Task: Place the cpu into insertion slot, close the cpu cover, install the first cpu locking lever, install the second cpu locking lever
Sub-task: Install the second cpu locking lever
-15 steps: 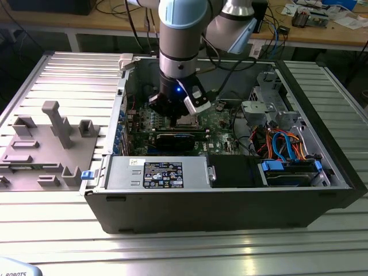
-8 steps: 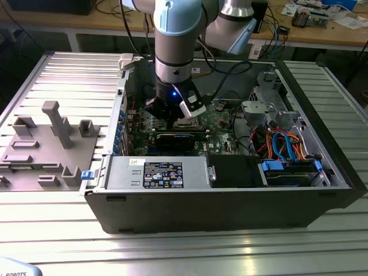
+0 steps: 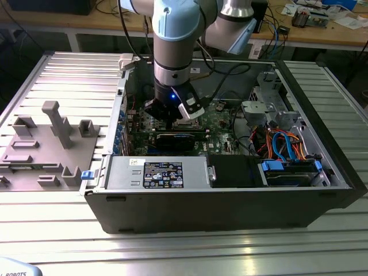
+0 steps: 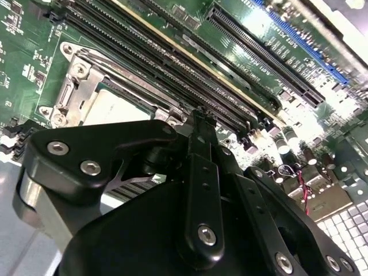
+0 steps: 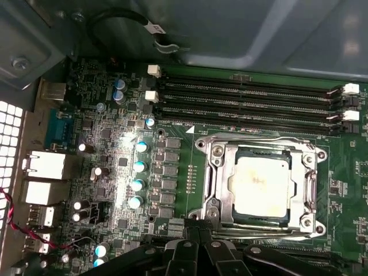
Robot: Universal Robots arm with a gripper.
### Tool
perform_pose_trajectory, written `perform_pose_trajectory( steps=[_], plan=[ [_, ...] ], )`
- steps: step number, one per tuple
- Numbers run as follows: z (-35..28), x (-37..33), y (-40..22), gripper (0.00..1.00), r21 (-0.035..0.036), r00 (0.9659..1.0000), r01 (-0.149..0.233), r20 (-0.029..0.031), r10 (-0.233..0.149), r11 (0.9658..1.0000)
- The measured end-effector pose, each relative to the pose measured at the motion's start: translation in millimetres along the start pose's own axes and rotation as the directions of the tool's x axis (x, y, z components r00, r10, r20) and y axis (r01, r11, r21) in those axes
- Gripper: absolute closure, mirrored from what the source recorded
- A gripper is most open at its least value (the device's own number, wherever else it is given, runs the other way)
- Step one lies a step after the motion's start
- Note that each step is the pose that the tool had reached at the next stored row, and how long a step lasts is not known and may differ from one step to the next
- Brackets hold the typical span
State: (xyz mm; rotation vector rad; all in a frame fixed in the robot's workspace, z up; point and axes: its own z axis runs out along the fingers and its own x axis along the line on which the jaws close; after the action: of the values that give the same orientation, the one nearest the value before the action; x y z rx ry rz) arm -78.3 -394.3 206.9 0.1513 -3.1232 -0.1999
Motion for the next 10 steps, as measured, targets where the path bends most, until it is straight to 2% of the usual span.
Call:
perform_pose_trajectory(
  steps=[6, 10],
  plan=[
    [3.2, 0.0, 0.4, 0.89, -0.0198, 0.9999, 0.011, 0.0006, -0.011, 0.9997],
    [6.3, 0.0, 0.1, 0.89, -0.0240, 0.9999, 0.014, 0.0008, -0.014, 0.9996]
  ],
)
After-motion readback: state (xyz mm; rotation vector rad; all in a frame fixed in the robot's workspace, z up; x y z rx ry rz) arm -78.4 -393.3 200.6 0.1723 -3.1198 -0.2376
